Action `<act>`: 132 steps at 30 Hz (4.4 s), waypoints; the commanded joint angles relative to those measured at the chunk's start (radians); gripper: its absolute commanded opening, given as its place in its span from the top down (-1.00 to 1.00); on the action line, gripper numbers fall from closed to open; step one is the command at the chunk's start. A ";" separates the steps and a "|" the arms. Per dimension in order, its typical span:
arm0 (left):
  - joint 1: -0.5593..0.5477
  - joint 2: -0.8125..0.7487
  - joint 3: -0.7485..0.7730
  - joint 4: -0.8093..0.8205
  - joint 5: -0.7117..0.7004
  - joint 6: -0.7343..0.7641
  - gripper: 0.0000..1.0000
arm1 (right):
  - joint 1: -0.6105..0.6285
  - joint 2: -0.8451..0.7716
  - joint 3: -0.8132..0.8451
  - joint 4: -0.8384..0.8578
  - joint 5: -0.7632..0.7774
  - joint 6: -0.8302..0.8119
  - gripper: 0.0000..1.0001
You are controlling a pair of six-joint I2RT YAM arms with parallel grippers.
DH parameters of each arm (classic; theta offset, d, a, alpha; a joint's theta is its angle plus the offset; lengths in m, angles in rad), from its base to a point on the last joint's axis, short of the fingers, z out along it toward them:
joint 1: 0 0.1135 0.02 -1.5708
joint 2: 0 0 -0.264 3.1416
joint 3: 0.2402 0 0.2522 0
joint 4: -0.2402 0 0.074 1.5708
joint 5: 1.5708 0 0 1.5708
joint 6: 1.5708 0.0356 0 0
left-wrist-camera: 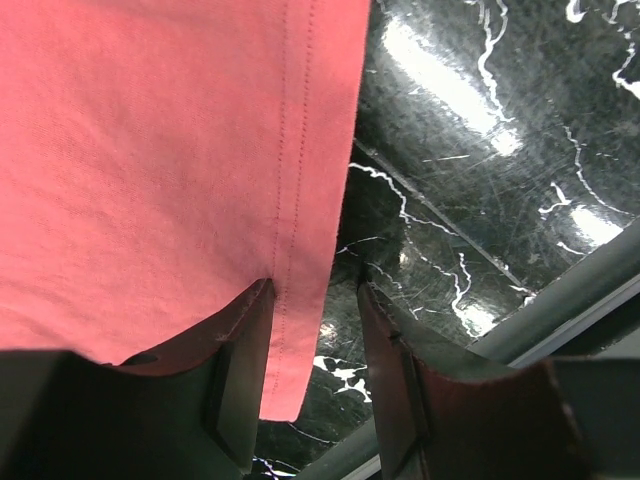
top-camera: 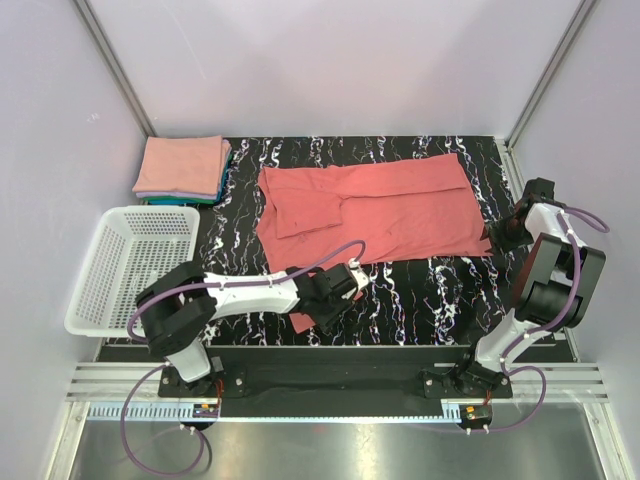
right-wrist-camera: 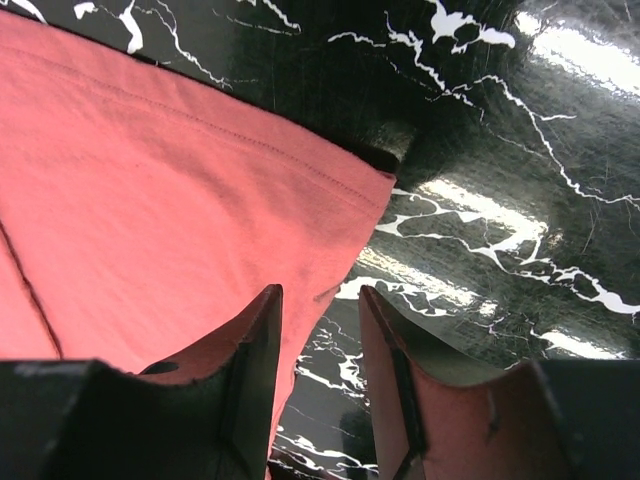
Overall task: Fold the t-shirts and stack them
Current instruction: Fold the tshirt
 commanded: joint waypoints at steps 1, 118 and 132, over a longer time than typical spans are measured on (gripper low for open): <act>-0.013 0.005 0.032 0.034 -0.045 -0.002 0.11 | 0.004 0.010 0.012 0.036 0.042 0.005 0.10; 0.547 0.297 0.725 -0.136 -0.232 0.405 1.00 | 0.133 0.636 1.006 -0.251 0.073 -0.273 1.00; 0.580 0.360 0.807 -0.133 -0.217 0.399 1.00 | 0.133 0.665 1.030 -0.252 0.095 -0.254 1.00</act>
